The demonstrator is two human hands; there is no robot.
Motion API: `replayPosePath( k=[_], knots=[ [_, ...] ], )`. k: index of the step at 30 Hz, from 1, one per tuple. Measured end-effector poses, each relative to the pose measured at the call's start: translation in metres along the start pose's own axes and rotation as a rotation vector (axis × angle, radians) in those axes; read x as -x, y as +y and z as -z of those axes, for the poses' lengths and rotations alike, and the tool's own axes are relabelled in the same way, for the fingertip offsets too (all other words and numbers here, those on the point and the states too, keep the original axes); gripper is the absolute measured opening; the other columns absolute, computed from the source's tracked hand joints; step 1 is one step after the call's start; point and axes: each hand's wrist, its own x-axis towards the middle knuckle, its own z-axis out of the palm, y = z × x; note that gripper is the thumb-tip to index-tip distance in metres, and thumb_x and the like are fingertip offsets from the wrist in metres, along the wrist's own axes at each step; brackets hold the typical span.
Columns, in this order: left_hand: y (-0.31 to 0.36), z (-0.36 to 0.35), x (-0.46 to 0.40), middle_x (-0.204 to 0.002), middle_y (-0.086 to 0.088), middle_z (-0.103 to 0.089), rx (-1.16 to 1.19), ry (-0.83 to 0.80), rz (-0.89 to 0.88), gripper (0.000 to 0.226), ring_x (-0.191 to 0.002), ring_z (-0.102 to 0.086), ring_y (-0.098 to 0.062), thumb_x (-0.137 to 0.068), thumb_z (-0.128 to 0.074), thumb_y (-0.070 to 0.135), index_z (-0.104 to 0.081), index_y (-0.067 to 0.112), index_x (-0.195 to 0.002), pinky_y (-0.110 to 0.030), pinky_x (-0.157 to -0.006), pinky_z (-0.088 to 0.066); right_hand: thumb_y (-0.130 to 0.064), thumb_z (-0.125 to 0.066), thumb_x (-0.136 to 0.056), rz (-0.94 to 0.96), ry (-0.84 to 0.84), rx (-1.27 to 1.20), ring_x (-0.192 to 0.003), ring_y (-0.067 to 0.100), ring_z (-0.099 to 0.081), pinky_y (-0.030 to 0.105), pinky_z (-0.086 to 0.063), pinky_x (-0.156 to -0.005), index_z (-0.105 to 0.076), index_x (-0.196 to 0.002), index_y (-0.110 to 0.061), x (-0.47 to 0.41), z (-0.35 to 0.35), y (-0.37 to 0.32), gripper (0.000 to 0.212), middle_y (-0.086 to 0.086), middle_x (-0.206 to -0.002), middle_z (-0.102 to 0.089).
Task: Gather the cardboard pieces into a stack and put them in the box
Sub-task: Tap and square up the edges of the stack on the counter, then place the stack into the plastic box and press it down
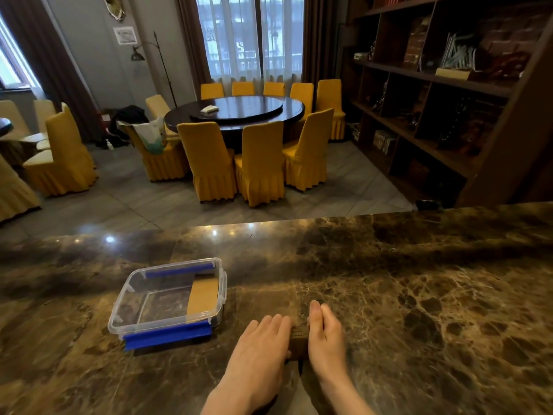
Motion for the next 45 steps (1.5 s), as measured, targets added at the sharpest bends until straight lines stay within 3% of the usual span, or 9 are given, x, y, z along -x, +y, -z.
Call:
replayPosePath(
  k=[7, 11, 14, 18, 27, 31, 36, 43, 45],
  knots=[
    [-0.013, 0.016, 0.009, -0.117, 0.013, -0.063, 0.826, 0.194, 0.343, 0.029, -0.106, -0.063, -0.004, -0.097, -0.063, 0.024, -0.047, 0.037, -0.118, -0.039, -0.099, -0.054, -0.054, -0.065, -0.075, -0.075, -0.157, -0.251, -0.084, 0.018, -0.073, 0.03, -0.058, -0.073, -0.071, -0.096, -0.023, -0.002, 0.019, -0.014, 0.039, 0.003, -0.09, -0.077],
    [-0.019, 0.029, 0.011, -0.117, 0.005, -0.067, 1.16, 0.198, 0.445, 0.027, -0.103, -0.07, -0.011, -0.098, -0.063, 0.027, -0.05, 0.036, -0.12, -0.043, -0.097, -0.059, -0.027, -0.083, -0.075, -0.039, -0.377, -0.251, -0.097, 0.021, -0.074, 0.032, -0.062, -0.08, -0.071, -0.11, -0.025, 0.003, 0.011, -0.037, 0.038, 0.007, -0.101, -0.077],
    [-0.026, 0.032, 0.016, -0.116, -0.001, -0.071, 1.295, 0.242, 0.476, 0.029, -0.103, -0.073, -0.015, -0.096, -0.064, 0.027, -0.054, 0.031, -0.123, -0.047, -0.096, -0.059, -0.017, -0.082, -0.078, 0.065, -0.401, -0.182, -0.093, 0.012, -0.074, 0.02, -0.059, -0.077, -0.072, -0.108, -0.029, 0.006, 0.001, -0.057, 0.034, -0.005, -0.1, -0.079],
    [-0.041, 0.036, 0.022, -0.12, -0.002, -0.071, 1.332, 0.257, 0.537, 0.033, -0.109, -0.071, -0.019, -0.096, -0.065, 0.03, -0.053, 0.032, -0.126, -0.05, -0.099, -0.058, -0.013, -0.081, -0.079, 0.091, -0.379, -0.133, -0.088, 0.005, -0.074, 0.012, -0.056, -0.07, -0.071, -0.101, -0.034, 0.012, -0.018, -0.074, 0.031, -0.017, -0.093, -0.078],
    [-0.095, 0.06, 0.042, -0.119, -0.003, -0.071, 1.212, 0.392, 0.592, 0.028, -0.108, -0.07, -0.019, -0.095, -0.067, 0.022, -0.062, 0.024, -0.122, -0.047, -0.097, -0.059, -0.007, -0.078, -0.081, 0.01, -0.372, -0.13, -0.081, 0.009, -0.076, 0.018, -0.06, -0.064, -0.07, -0.101, -0.028, 0.016, -0.074, -0.096, 0.03, -0.008, -0.085, -0.08],
    [-0.129, 0.075, 0.047, -0.108, 0.003, -0.072, 1.099, 0.542, 0.616, 0.029, -0.095, -0.071, -0.007, -0.093, -0.071, 0.014, -0.062, 0.023, -0.119, -0.023, -0.074, -0.06, -0.01, -0.078, -0.082, 0.014, -0.355, -0.065, -0.072, 0.012, -0.077, 0.023, -0.061, -0.06, -0.067, -0.109, -0.022, 0.013, -0.109, -0.113, 0.031, 0.003, -0.082, -0.079],
    [-0.168, 0.086, 0.045, -0.098, 0.013, -0.07, 0.934, 0.579, 0.632, 0.027, -0.079, -0.071, 0.0, -0.091, -0.074, 0.023, -0.058, 0.034, -0.109, -0.018, -0.061, -0.058, -0.017, -0.077, -0.083, 0.077, -0.32, 0.059, -0.079, 0.008, -0.075, 0.032, -0.065, -0.071, -0.065, -0.106, -0.033, 0.009, -0.152, -0.128, 0.03, -0.005, -0.088, -0.076],
    [-0.201, 0.076, 0.044, -0.088, 0.015, -0.068, 0.744, 0.475, 0.726, 0.029, -0.072, -0.069, 0.0, -0.09, -0.074, 0.028, -0.05, 0.038, -0.103, -0.026, -0.061, -0.061, -0.019, -0.076, -0.085, 0.057, -0.313, 0.218, -0.078, 0.005, -0.071, 0.024, -0.062, -0.071, -0.063, -0.109, -0.03, 0.011, -0.189, -0.121, 0.03, -0.007, -0.088, -0.072],
    [-0.206, 0.071, 0.044, -0.083, 0.017, -0.066, 0.713, 0.41, 0.76, 0.029, -0.075, -0.069, -0.004, -0.09, -0.073, 0.03, -0.048, 0.037, -0.103, -0.038, -0.072, -0.064, -0.022, -0.076, -0.084, 0.024, -0.31, 0.284, -0.078, 0.005, -0.07, 0.028, -0.062, -0.074, -0.064, -0.108, -0.031, 0.012, -0.196, -0.114, 0.029, -0.009, -0.085, -0.072]
  ],
)
